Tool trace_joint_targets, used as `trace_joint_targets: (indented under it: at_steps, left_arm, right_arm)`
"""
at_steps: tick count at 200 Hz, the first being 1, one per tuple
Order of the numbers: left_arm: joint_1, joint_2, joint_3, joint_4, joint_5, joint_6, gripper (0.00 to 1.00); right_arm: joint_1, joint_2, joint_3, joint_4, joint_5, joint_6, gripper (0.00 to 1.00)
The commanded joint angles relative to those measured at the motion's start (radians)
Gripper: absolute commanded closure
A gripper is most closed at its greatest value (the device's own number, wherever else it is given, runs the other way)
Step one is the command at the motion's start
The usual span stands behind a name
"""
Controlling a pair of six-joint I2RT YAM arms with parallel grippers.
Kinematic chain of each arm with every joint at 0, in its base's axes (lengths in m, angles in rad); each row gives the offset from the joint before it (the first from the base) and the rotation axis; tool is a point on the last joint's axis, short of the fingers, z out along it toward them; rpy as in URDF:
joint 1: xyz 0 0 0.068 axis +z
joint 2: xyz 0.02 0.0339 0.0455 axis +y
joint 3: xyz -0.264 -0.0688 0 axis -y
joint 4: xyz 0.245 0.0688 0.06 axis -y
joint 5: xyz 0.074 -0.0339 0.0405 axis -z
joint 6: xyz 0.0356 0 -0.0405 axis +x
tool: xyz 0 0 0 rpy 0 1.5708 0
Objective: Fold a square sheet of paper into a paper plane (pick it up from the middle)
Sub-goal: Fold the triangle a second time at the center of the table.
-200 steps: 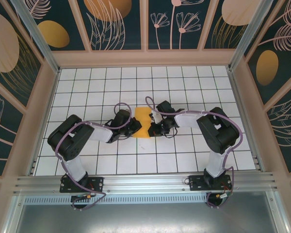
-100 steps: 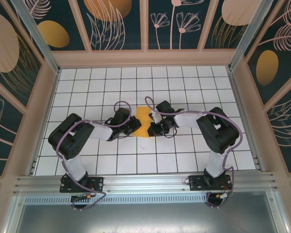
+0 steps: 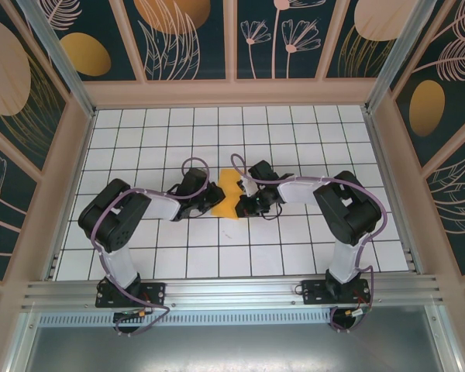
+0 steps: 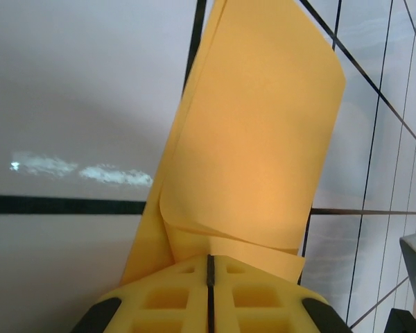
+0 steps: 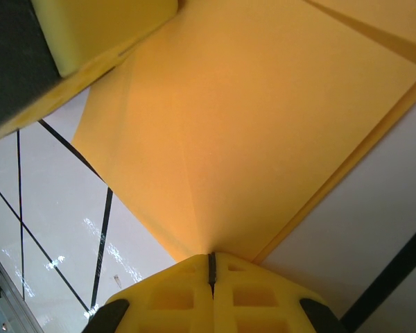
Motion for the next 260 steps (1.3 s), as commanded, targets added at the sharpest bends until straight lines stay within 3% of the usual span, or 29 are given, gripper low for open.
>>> trace_joint_targets:
  at_steps: [1, 65, 160, 211, 237, 260]
  left_arm:
    - [0.081, 0.048, -0.001, -0.108, -0.192, 0.069, 0.88]
    - [0.092, 0.072, 0.028, -0.11, -0.173, 0.085, 0.87]
    - [0.121, 0.017, 0.075, -0.2, -0.236, 0.099, 0.84]
    - [0.12, -0.1, 0.047, -0.065, -0.038, 0.076, 0.89]
    - [0.099, -0.074, 0.064, 0.018, 0.134, 0.042, 0.92]
    - [0.068, 0.001, 0.112, 0.025, 0.206, 0.039, 0.92]
  right_arm:
    - [0.0, 0.091, -0.08, -0.212, 0.183, -0.017, 1.0]
    - [-0.001, 0.095, -0.078, -0.214, 0.184, -0.015, 1.0]
    - [-0.001, 0.099, -0.058, -0.227, 0.194, -0.02, 1.0]
    - [-0.001, 0.098, -0.042, -0.229, 0.194, -0.018, 1.0]
    - [0.0, 0.099, -0.034, -0.227, 0.193, -0.016, 1.0]
    - [-0.001, 0.097, -0.032, -0.226, 0.196, -0.015, 1.0]
